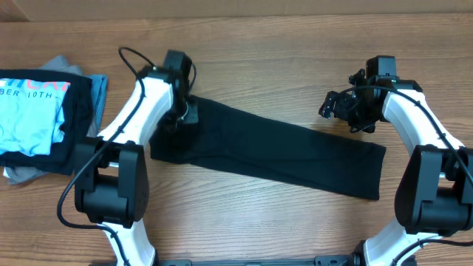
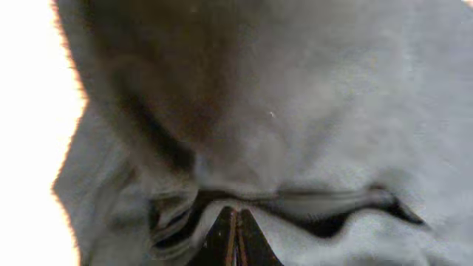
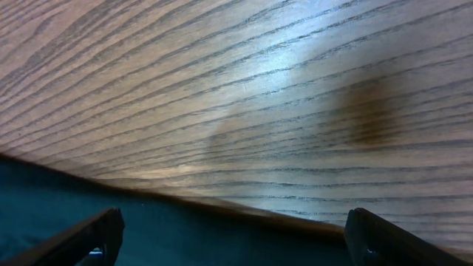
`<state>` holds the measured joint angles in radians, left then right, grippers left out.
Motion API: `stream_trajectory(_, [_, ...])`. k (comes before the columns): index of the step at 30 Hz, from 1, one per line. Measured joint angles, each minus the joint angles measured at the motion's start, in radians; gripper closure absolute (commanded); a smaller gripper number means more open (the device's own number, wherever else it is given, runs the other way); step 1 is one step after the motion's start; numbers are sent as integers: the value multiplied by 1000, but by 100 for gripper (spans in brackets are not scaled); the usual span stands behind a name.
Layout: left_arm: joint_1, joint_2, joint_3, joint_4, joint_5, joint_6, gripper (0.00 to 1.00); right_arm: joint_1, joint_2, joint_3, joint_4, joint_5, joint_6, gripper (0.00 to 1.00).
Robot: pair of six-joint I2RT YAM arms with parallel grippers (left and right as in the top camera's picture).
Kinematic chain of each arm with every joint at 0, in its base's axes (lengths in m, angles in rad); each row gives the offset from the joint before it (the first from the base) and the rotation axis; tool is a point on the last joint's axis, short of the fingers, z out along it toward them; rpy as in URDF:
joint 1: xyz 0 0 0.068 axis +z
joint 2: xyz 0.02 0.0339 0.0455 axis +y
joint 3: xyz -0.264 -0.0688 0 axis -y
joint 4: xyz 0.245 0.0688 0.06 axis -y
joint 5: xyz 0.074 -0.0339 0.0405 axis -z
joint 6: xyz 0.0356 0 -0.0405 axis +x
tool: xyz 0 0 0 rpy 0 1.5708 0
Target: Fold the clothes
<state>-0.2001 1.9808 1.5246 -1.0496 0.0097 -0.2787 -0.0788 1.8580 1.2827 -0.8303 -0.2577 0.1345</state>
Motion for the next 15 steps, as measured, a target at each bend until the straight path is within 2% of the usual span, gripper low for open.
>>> stream_trajectory(4, [0, 2, 175, -139, 1, 0, 94, 0, 0, 0, -1, 0, 0, 0])
stream_trajectory(8, [0, 1, 270, -169, 12, 0, 86, 0, 0, 0, 0, 0, 0, 0])
stream_trajectory(10, [0, 2, 271, -187, 16, -2, 75, 0, 0, 0, 1, 0, 0, 0])
stream_trajectory(11, [0, 2, 271, -196, 19, -1, 58, 0, 0, 0, 2, 0, 0, 0])
stream_trajectory(12, [0, 2, 271, -200, 23, -5, 32, 0, 0, 0, 2, 0, 0, 0])
stream_trajectory(14, [0, 2, 271, -200, 25, -3, 0, 0, 0, 0, -1, 0, 0, 0])
stream_trajectory(15, [0, 2, 271, -200, 27, -2, 0, 0, 0, 0, -8, -2, 0, 0])
